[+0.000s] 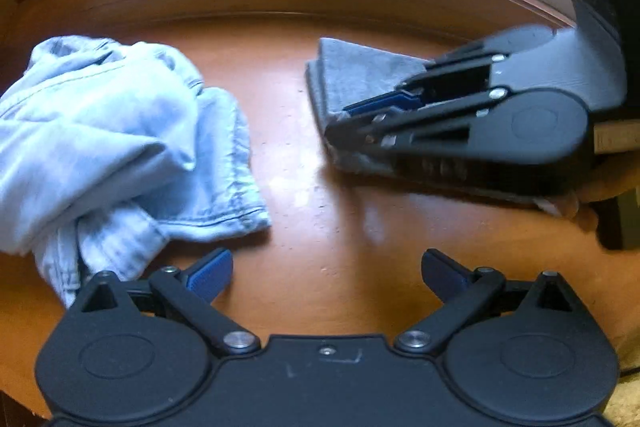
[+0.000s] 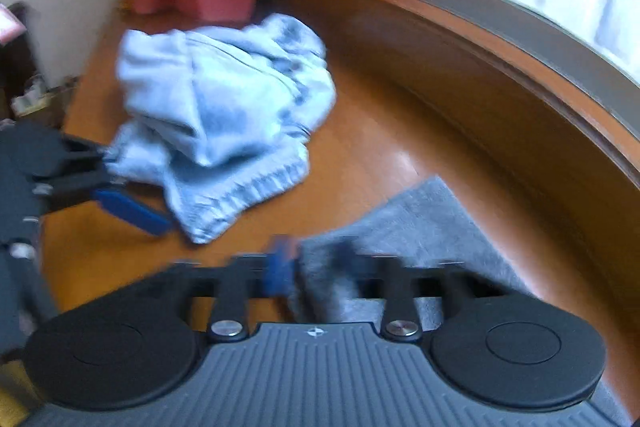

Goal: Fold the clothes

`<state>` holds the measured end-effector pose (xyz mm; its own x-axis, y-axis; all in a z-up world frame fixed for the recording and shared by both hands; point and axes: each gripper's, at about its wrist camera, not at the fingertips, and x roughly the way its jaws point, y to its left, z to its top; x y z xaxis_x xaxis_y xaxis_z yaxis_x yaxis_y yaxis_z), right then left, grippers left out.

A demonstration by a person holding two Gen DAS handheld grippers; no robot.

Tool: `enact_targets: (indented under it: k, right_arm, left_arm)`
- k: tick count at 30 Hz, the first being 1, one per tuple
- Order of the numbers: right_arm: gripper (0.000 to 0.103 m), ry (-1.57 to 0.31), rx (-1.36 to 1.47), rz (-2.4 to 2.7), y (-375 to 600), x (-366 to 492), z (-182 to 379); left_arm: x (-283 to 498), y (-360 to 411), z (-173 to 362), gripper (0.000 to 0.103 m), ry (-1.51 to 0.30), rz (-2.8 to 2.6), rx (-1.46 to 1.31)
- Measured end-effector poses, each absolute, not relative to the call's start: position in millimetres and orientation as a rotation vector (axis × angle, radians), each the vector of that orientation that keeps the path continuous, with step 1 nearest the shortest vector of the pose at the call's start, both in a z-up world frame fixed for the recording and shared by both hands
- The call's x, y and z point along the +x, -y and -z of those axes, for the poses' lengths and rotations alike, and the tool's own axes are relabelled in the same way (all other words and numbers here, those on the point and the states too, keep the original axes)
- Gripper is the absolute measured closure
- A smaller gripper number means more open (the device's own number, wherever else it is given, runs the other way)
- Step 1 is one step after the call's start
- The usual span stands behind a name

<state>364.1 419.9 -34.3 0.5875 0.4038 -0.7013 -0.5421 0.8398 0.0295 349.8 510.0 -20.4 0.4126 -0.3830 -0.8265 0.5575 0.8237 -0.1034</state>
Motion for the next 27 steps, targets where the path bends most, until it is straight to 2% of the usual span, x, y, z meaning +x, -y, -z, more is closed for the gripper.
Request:
enact_targets:
  k: [4,8,10,11,13,14,16,17,22,27]
  right_arm:
    - [0.092,-0.762,0.099,-0.514,-391.5,362.6,20.6]
    - [0.092,-0.781,0.122,-0.563,-394.6,360.1,30.4]
    - [0.087,-0.82,0.13,-0.549,-398.7,365.1,41.5]
    - [0.083,-0.807,0.146,-0.533,-396.4,364.1,36.9]
    - [0.063,-0.766,0.173,-0.507,-389.6,358.9,24.0]
    - [0.057,-0.717,0.172,-0.492,-381.9,349.5,11.5]
    - [0.031,-0.633,0.153,-0.417,-361.5,326.3,-8.4]
    - [0.028,-0.623,0.151,-0.348,-346.8,312.9,-9.9]
    - [0.027,-0.58,0.154,0.003,-273.9,244.8,-14.3]
    - [0.027,-0.585,0.335,0.434,-202.6,155.2,2.0]
  left_arm:
    - [352.8,-509.2,17.5,0.002,-0.961,0.593,0.201]
    - [354.8,-501.8,17.7,0.002,-0.955,0.617,0.23]
    - [354.7,-495.4,16.7,0.002,-0.949,0.63,0.252]
    - [354.7,-492.2,15.6,0.002,-0.945,0.639,0.261]
    - [350.0,-491.3,1.9,0.002,-0.928,0.677,0.267]
    - [346.0,-492.3,-8.0,0.002,-0.919,0.7,0.267]
    - [343.7,-482.0,-21.2,0.002,-0.876,0.75,0.286]
    - [344.1,-473.6,-26.1,0.002,-0.848,0.776,0.299]
    - [352.3,-413.6,-27.6,0.002,-0.781,0.877,0.339]
    - [350.3,-357.2,-8.6,0.002,-0.813,0.965,0.378]
